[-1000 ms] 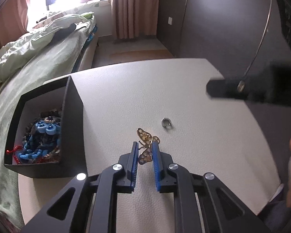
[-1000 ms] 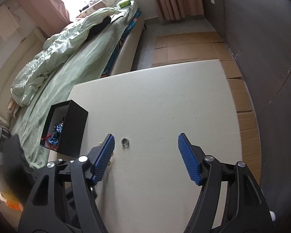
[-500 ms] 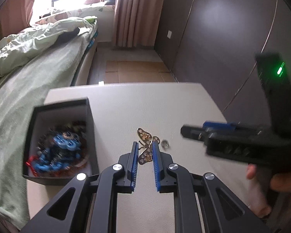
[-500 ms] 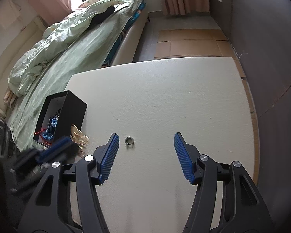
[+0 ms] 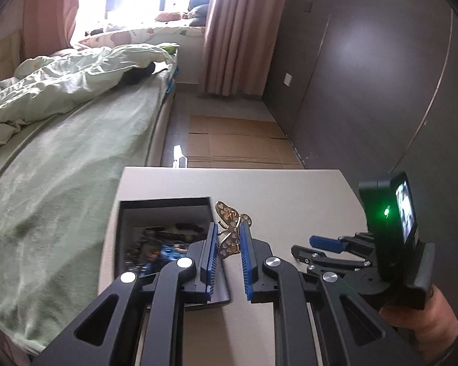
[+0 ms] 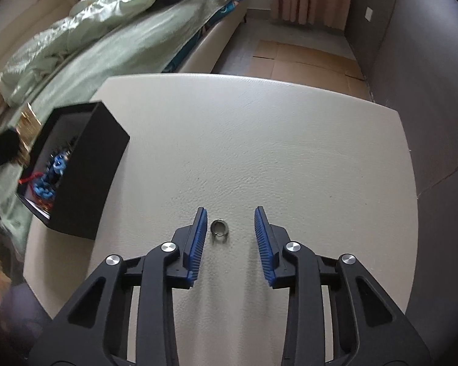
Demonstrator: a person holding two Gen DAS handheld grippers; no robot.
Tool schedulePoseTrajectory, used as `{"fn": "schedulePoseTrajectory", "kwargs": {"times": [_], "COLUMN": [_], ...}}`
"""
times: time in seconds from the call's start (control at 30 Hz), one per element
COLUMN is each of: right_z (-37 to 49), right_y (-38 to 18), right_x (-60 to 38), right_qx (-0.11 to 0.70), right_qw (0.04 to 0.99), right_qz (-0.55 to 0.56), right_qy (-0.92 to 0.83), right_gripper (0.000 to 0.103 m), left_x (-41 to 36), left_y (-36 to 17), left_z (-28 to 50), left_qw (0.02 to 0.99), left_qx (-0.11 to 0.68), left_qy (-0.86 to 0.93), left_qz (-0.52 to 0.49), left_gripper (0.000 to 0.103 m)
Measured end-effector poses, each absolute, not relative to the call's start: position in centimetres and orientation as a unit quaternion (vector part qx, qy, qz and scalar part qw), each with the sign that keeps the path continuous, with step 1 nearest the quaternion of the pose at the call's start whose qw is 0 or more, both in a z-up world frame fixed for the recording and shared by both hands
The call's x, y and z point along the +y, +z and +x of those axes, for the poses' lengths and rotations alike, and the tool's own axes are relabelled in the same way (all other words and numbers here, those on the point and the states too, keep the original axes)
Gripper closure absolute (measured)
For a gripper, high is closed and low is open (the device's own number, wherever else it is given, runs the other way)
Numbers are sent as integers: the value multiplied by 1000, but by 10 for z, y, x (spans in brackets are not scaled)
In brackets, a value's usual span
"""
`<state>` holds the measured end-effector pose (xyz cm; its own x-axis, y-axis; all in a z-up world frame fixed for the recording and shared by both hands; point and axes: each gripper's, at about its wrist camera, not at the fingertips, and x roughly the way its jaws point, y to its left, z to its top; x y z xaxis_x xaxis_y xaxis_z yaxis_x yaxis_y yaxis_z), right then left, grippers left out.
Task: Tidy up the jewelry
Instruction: 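Open the left tool over the box while the right tool carries the ring in and opens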
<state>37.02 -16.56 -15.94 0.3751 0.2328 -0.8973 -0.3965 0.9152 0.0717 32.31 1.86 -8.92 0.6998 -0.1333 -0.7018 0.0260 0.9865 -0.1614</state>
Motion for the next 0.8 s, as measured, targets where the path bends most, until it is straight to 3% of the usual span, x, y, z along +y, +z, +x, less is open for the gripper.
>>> {"fn": "schedulePoseTrajectory", "kwargs": {"times": [0.1,0.2,0.57,0.63,0.67,0.7,0.8], "right_z": [368,366,363,365,366,367,366], "right_y": [-165,-167,-142,-133,-129,-124,-111], "right_x": [-156,-150,-146,-147,-145,-143,-138], "right_qx": [519,510,487,480,476,472,459], "right_qw": [828,830,845,849,850,852,857], "right_qz": [-108,-121,-83,-64,-55,-46,-22], "right_qy": [185,190,208,213,217,221,234], "right_gripper": [79,90,90,90,90,90,90], "left_x": [32,45,81,84,86,87,94], "left_y": [-88,-89,-105,-105,-103,-101,-96], "left_z": [317,314,322,323,321,321,317], "left_qw": [919,918,905,906,909,912,914], "left_qx": [384,386,410,407,400,394,387], "left_qy": [-33,-24,-5,-1,4,7,10], "left_qz": [-79,-87,-116,-114,-114,-114,-120], "left_gripper": [90,90,90,78,62,55,55]}}
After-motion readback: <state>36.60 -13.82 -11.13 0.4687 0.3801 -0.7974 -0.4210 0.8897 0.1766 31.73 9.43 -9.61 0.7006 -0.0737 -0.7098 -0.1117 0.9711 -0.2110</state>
